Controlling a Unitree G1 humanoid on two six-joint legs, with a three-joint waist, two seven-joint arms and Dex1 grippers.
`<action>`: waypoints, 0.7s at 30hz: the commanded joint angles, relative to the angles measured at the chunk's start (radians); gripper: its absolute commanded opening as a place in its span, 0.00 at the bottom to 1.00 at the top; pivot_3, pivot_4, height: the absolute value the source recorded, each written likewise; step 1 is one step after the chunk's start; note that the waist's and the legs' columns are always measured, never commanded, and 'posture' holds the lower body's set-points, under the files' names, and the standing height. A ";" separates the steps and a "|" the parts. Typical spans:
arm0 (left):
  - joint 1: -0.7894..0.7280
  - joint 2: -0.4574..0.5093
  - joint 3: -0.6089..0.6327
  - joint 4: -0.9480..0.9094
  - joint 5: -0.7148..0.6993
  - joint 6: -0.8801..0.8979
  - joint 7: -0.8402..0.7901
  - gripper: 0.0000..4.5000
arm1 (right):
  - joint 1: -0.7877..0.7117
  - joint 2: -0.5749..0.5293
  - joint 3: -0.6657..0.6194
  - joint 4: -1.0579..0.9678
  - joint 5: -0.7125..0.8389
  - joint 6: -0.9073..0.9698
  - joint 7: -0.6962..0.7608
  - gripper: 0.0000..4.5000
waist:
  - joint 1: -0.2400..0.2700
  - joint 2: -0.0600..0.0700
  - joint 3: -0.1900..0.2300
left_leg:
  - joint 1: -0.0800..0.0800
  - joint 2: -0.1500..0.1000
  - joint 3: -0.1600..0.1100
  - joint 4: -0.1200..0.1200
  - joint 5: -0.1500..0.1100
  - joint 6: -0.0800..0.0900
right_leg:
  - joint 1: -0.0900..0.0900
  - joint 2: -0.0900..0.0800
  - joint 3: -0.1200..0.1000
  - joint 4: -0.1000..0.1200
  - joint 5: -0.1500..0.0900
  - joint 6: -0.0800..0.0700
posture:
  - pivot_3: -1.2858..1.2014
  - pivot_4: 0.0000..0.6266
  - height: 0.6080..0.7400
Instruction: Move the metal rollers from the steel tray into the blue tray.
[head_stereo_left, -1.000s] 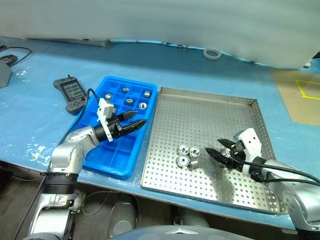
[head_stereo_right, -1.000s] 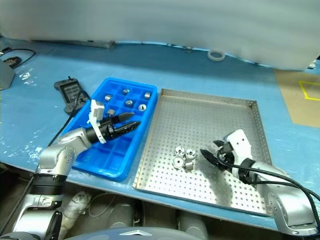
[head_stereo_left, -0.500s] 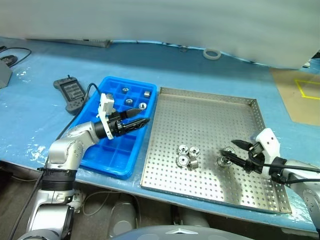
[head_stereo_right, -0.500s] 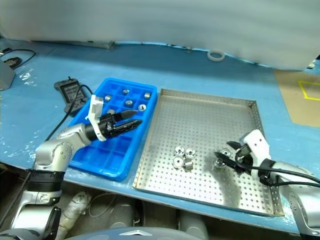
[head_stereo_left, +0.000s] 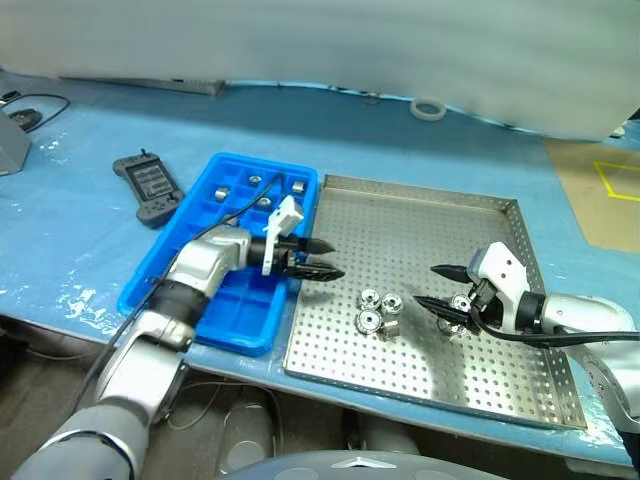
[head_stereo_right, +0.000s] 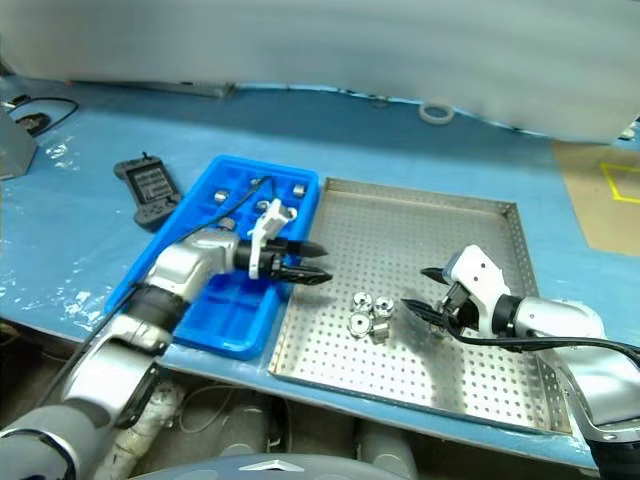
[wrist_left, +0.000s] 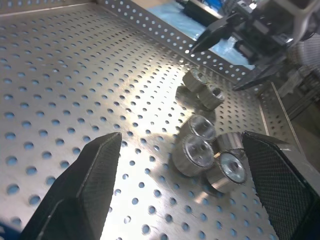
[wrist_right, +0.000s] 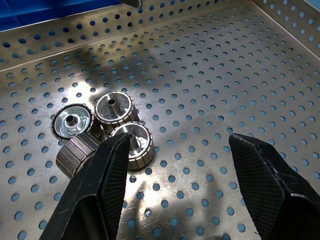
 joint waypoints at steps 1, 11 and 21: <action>-0.013 -0.127 -0.088 0.019 0.058 -0.069 -0.017 0.89 | 0.017 0.014 -0.026 -0.046 -0.001 0.005 -0.036 0.72 | 0.005 0.002 -0.001 | 0.000 -0.002 0.000 0.001 -0.001 0.003 | 0.001 -0.002 0.000 0.000 0.000 0.000 | 0.41 0.24 1.00; -0.114 -0.169 -0.126 0.191 0.180 -0.304 -0.162 0.89 | 0.124 0.059 -0.078 -0.141 0.013 0.045 -0.120 0.72 | -0.040 0.001 0.000 | -0.002 -0.008 0.003 0.006 -0.007 0.008 | 0.000 -0.011 0.000 0.000 -0.001 0.001 | 0.38 0.24 1.00; -0.154 -0.131 -0.140 0.256 0.298 -0.553 -0.198 0.89 | 0.174 0.085 -0.078 -0.180 0.007 0.064 -0.161 0.72 | -0.054 0.001 0.000 | -0.005 -0.008 0.003 0.006 -0.007 0.009 | -0.003 -0.011 0.000 -0.002 -0.002 0.002 | 0.37 0.24 1.00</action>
